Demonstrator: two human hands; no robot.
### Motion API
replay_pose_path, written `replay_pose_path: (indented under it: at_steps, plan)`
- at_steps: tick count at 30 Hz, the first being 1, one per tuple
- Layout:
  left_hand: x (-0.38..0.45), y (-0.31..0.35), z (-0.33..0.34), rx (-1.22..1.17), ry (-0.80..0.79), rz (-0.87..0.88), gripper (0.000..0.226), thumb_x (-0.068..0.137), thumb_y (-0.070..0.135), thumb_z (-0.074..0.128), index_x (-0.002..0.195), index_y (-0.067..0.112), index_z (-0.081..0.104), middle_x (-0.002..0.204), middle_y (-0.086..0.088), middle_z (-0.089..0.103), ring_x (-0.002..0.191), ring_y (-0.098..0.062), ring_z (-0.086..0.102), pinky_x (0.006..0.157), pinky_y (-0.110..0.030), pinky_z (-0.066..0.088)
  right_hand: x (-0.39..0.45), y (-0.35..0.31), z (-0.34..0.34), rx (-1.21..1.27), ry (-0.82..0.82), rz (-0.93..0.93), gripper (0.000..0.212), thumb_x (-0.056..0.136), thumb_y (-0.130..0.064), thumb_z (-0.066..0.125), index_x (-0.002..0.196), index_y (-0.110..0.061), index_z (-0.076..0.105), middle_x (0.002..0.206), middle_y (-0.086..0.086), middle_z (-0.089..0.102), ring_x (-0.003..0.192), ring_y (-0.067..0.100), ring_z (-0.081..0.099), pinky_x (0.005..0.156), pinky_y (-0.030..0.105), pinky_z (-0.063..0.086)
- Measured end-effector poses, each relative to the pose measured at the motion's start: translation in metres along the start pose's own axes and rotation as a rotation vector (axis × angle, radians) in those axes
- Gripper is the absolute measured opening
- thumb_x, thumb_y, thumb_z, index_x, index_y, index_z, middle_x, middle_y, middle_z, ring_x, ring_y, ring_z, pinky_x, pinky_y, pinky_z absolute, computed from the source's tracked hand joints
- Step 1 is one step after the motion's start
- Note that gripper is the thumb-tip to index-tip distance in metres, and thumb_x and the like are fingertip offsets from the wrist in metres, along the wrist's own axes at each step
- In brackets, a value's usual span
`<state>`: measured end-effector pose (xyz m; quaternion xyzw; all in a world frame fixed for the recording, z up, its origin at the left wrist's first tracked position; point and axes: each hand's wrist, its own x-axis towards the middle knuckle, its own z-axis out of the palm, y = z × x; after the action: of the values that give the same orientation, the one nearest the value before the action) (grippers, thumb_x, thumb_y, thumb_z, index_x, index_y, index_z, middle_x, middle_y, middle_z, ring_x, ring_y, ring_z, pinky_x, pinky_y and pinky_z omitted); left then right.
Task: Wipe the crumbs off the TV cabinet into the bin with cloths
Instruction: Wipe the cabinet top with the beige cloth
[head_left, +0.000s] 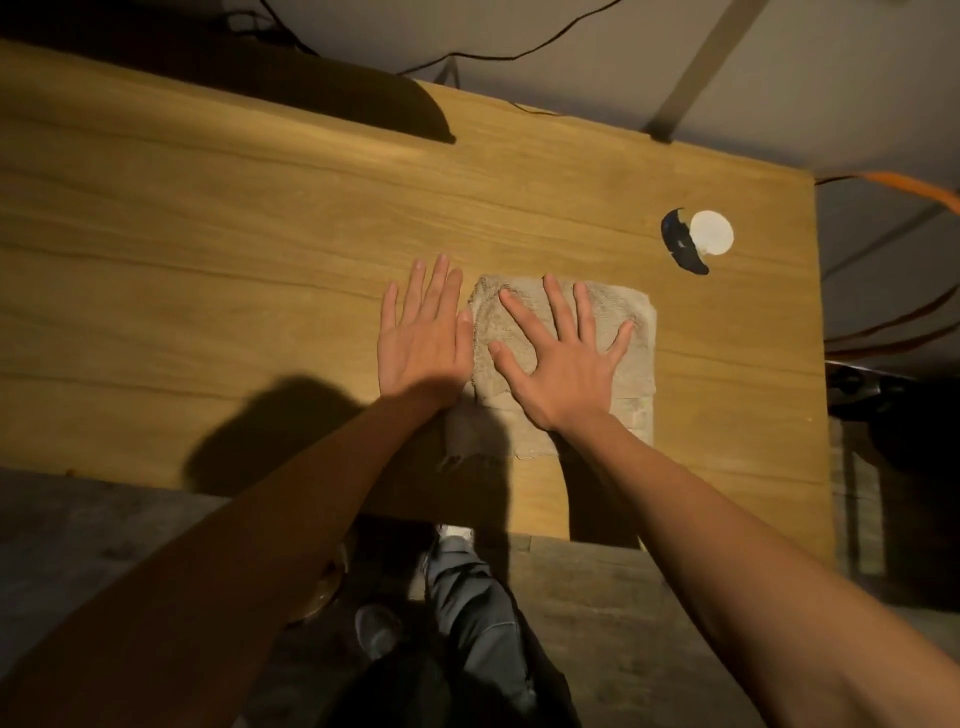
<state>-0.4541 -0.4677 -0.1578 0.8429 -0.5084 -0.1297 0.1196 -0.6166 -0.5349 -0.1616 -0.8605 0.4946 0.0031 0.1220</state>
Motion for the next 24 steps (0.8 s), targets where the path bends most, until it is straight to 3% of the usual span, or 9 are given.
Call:
replay_pose_path:
  at_steps: [4, 9, 17, 24]
  plan:
    - [0.005, 0.0, 0.009, 0.06, 0.02, -0.012, 0.063, 0.102, 0.04, 0.014, 0.161, 0.02, 0.017, 0.17, 0.002, 0.011, 0.157, -0.019, 0.009, 0.126, -0.048, 0.009, 0.047, 0.003, -0.007, 0.018, -0.007, 0.045, 0.059, 0.092, -0.085, 0.015, 0.149, -0.069, 0.012, 0.172, -0.014, 0.005, 0.16, 0.02, -0.006, 0.112, 0.078, -0.011]
    - [0.002, -0.006, 0.015, 0.032, 0.169, 0.053, 0.057, 0.103, 0.037, 0.029, 0.157, 0.018, 0.033, 0.166, -0.004, 0.029, 0.154, -0.026, 0.024, 0.123, -0.05, 0.017, 0.126, 0.009, -0.018, 0.033, -0.002, 0.09, 0.063, 0.09, -0.087, 0.011, 0.15, -0.068, 0.012, 0.172, -0.013, 0.004, 0.16, 0.022, -0.006, 0.111, 0.078, -0.013]
    - [0.004, -0.006, 0.017, 0.092, 0.121, 0.051, 0.058, 0.101, 0.035, 0.032, 0.156, 0.017, 0.035, 0.165, -0.006, 0.031, 0.155, -0.027, 0.023, 0.122, -0.056, 0.019, 0.237, 0.021, -0.037, 0.022, 0.0, 0.05, 0.066, 0.089, -0.086, 0.008, 0.152, -0.065, 0.014, 0.172, -0.007, 0.01, 0.16, 0.026, -0.001, 0.11, 0.08, -0.011]
    - [0.004, -0.005, 0.015, 0.098, 0.147, 0.058, 0.056, 0.104, 0.035, 0.029, 0.157, 0.018, 0.032, 0.168, -0.002, 0.025, 0.157, -0.023, 0.016, 0.125, -0.051, 0.014, 0.25, 0.024, -0.038, 0.028, 0.037, 0.019, 0.063, 0.092, -0.081, 0.012, 0.151, -0.063, 0.024, 0.17, -0.001, 0.019, 0.159, 0.024, 0.008, 0.112, 0.079, -0.008]
